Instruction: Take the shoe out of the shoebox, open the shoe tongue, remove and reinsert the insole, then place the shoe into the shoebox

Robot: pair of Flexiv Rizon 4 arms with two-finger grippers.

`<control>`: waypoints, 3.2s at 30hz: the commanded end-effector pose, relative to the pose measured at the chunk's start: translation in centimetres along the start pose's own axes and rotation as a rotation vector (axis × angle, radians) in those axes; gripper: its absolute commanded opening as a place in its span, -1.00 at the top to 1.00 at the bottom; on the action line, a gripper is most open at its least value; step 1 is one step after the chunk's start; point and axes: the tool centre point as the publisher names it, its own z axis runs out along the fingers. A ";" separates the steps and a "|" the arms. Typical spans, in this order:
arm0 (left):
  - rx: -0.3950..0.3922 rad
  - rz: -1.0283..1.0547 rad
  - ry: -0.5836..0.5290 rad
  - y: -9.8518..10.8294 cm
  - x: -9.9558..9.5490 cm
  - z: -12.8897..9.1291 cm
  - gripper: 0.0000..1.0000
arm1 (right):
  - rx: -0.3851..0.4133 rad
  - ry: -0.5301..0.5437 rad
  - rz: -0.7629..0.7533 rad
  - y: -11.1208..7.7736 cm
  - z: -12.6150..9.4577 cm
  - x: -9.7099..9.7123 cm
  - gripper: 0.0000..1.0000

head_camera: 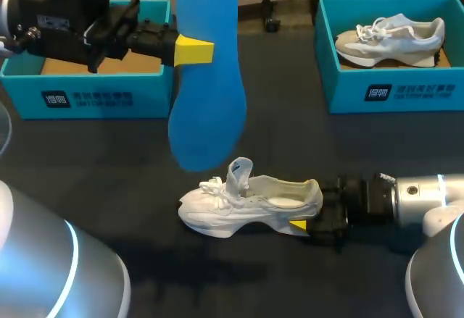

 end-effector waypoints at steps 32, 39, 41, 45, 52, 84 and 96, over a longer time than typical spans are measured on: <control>0.013 0.001 -0.015 0.7 0.7 -0.1 1.00 | 0.514 -0.014 0.021 2.5 -5.7 -0.7 -1.00; 0.013 0.001 -0.015 0.7 0.7 -0.1 1.00 | 0.701 -0.012 0.020 3.5 -6.0 -0.4 -1.00; 0.013 0.001 -0.015 0.7 0.7 -0.1 1.00 | 0.734 -0.008 0.016 3.9 -5.9 -0.2 -1.00; 0.013 0.001 -0.015 0.7 0.7 -0.1 1.00 | 0.851 -0.002 0.015 4.5 -5.5 0.0 -1.00; 0.013 0.001 -0.015 0.7 0.7 -0.1 1.00 | 1.047 -0.006 -0.004 4.8 -5.3 0.0 -1.00; 0.013 0.001 -0.015 0.7 0.7 -0.1 1.00 | 1.313 -0.012 0.034 5.8 -5.5 0.2 -1.00; 0.013 0.001 -0.015 0.7 0.7 -0.1 1.00 | 1.264 0.009 0.017 5.5 -4.6 0.0 -1.00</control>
